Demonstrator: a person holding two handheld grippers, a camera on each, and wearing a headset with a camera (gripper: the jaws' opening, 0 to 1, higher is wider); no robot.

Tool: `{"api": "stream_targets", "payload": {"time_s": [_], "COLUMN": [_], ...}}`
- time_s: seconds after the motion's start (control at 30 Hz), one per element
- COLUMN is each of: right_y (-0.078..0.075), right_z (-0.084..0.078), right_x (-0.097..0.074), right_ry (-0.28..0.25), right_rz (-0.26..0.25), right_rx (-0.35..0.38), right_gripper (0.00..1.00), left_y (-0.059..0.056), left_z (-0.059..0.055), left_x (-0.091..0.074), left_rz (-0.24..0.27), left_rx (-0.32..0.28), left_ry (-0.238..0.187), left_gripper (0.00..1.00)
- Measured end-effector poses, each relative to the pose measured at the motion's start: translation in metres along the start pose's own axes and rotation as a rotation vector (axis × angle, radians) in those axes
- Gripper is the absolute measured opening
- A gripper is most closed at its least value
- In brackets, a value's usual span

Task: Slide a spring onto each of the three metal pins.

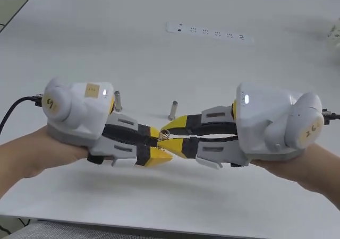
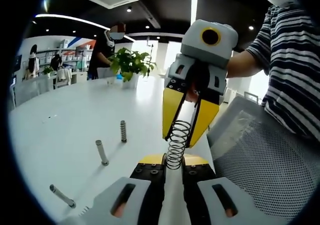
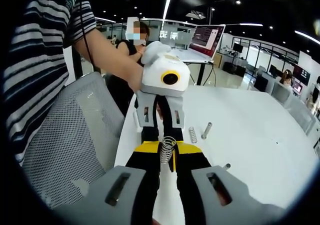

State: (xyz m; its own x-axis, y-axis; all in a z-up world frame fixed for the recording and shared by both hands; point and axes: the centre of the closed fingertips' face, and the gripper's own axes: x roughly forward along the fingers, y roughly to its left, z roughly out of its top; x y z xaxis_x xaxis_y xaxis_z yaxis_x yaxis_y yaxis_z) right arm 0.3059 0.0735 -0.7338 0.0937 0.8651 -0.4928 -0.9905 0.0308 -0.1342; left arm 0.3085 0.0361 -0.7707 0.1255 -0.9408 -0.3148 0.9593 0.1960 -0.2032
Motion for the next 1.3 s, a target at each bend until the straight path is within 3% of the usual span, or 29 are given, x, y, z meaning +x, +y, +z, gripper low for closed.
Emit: {"api": "stream_targets", "payload": {"time_s": [0.27,0.87,1.3], "right_y": [-0.005,-0.012,-0.018], "right_z": [0.003,-0.002,-0.007], "right_x": [0.001,0.000,0.000], "right_ry": [-0.009,0.019,0.036], "right_rz": [-0.018,-0.044,-0.069], "right_rx": [0.002,-0.023,-0.034], "right_gripper": [0.12,0.12,0.12], "left_y": [0.001,0.014,0.019], "left_z": [-0.001,0.000,-0.004], "left_x": [-0.001,-0.012,-0.031], "left_rz": [0.014,0.099,0.169], "left_rx": [0.008,-0.001,-0.027], "left_ry": [0.004,0.003,-0.016], "left_gripper": [0.16,0.40,0.57]}}
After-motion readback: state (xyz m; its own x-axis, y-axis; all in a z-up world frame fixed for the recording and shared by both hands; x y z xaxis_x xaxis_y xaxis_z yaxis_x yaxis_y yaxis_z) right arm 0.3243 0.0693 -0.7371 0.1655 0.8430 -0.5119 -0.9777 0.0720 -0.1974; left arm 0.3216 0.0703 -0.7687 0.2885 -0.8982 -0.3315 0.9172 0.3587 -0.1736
